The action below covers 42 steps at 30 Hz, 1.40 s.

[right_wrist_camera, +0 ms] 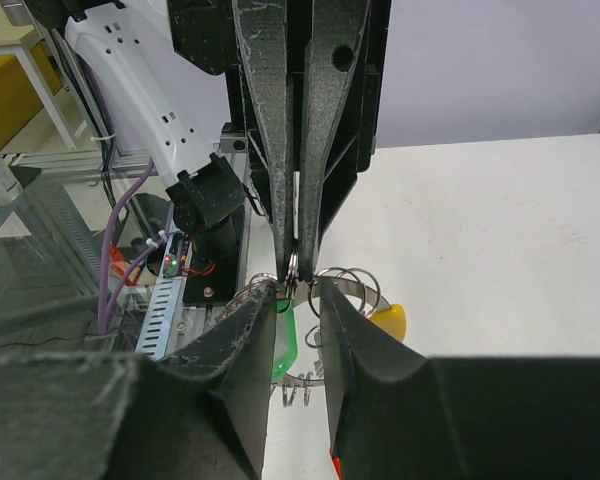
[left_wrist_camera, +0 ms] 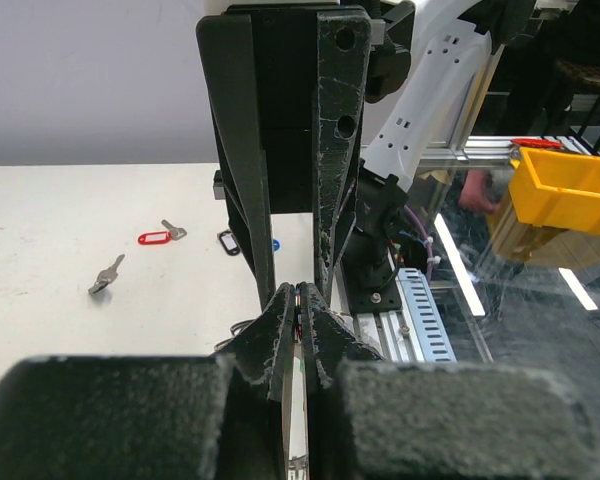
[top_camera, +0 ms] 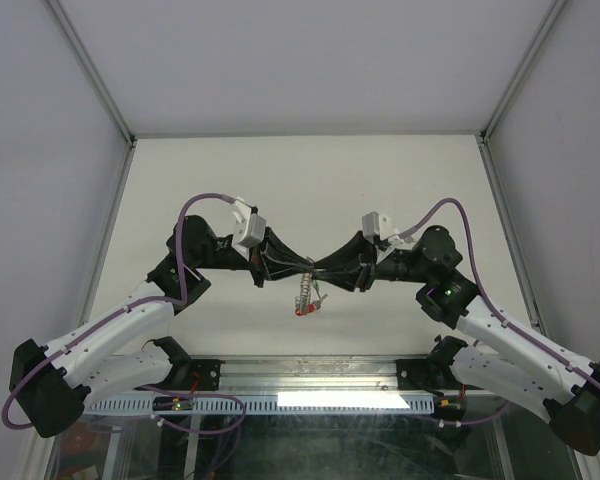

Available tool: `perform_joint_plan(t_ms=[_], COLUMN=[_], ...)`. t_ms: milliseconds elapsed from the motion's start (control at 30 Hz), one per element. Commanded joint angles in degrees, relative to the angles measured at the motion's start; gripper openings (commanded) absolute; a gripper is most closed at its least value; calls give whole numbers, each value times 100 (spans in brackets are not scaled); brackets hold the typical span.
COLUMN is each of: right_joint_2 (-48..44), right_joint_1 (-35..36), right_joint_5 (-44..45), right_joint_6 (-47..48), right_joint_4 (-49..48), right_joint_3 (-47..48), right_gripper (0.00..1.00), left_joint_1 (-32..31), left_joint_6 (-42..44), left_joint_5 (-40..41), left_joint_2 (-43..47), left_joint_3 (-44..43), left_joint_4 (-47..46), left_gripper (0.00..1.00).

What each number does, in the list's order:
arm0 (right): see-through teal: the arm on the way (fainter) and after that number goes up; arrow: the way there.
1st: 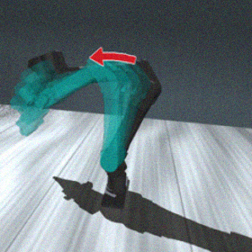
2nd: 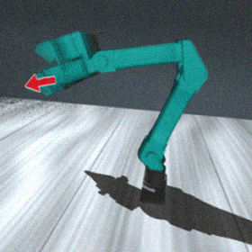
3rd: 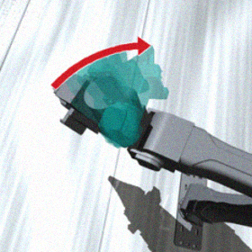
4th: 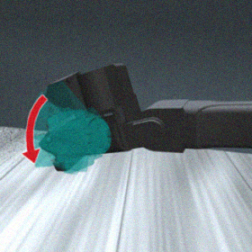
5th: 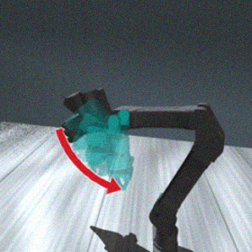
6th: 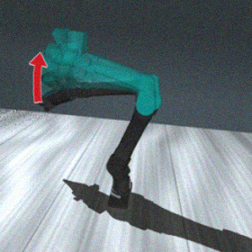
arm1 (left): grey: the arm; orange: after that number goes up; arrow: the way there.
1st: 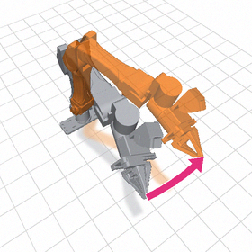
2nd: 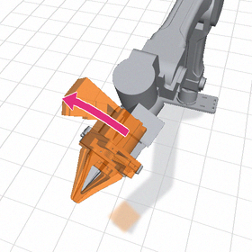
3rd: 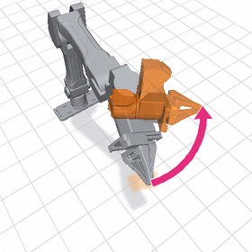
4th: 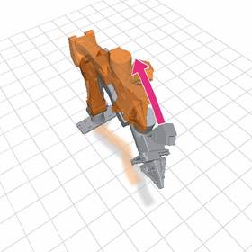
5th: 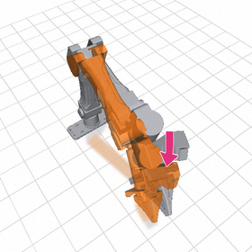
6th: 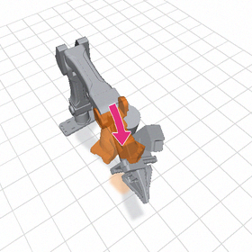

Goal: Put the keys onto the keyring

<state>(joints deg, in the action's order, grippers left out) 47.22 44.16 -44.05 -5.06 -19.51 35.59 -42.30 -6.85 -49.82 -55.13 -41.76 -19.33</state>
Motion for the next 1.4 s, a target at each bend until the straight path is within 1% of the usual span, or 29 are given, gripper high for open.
perform_joint_plan(t_ms=[0, 133, 200, 333, 367, 467, 600, 633, 700, 767, 833, 1033, 1200, 1367], right_joint_2=[38, 90, 110, 118, 108, 61, -33, -37, -11, 41, 73, 152, 307, 395], right_joint_1=[80, 105, 109, 108, 107, 108, 106, 110, 103, 107, 104, 102, 109, 111], right_joint_5=[-104, -117, -128, -138, -139, -114, 236, 236, 236, 590, 765, 1347, 1992, 2421], right_joint_6=[-74, -65, -65, 1, 44, 147, 608, 632, 632, 1001, 1103, 1022, 743, 243], right_joint_4=[-330, -326, -312, -250, -185, 288, 1061, 1276, 1803, 2282, 2687, 3237, 3592, 3443], right_joint_3=[314, 334, 348, 384, 399, 551, 832, 919, 1136, 1352, 1525, 1870, 2211, 2264], right_gripper=[26, 22, 17, 2, 0, 0, 0, 0, 0, 0, 0, 0, 0, 0], left_joint_1=[3, 5, 3, 6, 10, 9, 6, 7, 7, 10, 12, 7, 3, -135], left_joint_6=[70, 71, 78, 71, 76, 68, 45, 33, 24, 19, 53, 185, 165, 55], left_joint_5=[-67, -71, -62, -67, -62, -54, -18, 17, 111, 284, 447, 1335, 1957, 2474], left_joint_2=[3, 3, 11, 18, 20, 37, 55, 70, 108, 158, 205, 318, 274, 87], left_joint_3=[-298, -298, -300, -304, -294, -289, -267, -259, -233, -220, -226, -230, -245, -274], left_joint_4=[-317, -317, -318, -319, -317, -317, -317, -317, -317, -285, -202, 186, 340, 329], left_gripper=[0, 0, 0, 0, 0, 0, 0, 2, 13, 22, 29, 41, 48, 56])
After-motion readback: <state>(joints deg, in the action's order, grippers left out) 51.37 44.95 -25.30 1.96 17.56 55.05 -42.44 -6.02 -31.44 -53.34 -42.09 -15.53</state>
